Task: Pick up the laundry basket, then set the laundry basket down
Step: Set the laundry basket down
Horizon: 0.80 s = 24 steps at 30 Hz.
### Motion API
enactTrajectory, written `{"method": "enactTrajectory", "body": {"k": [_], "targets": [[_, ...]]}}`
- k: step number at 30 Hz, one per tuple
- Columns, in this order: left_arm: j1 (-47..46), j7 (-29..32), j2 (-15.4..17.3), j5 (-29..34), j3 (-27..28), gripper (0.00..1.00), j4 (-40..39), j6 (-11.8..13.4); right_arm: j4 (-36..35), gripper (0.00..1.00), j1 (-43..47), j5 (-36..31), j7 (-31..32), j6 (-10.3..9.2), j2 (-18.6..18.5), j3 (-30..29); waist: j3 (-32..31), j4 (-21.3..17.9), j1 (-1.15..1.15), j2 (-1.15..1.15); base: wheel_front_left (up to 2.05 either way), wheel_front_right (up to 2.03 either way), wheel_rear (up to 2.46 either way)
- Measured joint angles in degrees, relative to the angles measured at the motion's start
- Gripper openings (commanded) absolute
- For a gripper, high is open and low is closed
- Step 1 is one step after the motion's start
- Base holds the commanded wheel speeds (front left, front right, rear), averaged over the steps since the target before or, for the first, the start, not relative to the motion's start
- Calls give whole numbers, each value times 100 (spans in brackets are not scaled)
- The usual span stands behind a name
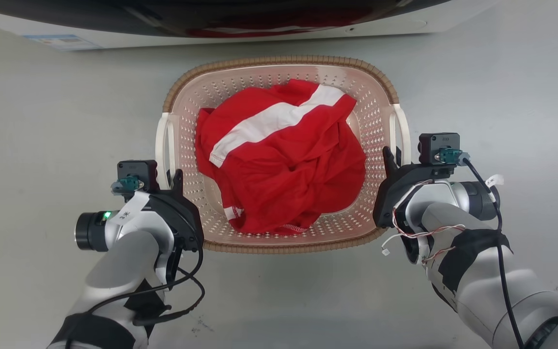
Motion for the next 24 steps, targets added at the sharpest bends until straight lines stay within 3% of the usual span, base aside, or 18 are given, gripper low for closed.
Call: {"method": "enactTrajectory", "body": {"k": [24], "targets": [[-327, -246, -23, 42, 4, 0, 160, -9, 42, 0, -286, -7, -176, 1, -1, 27, 435, 59, 0, -1, 0, 0, 0]]}}
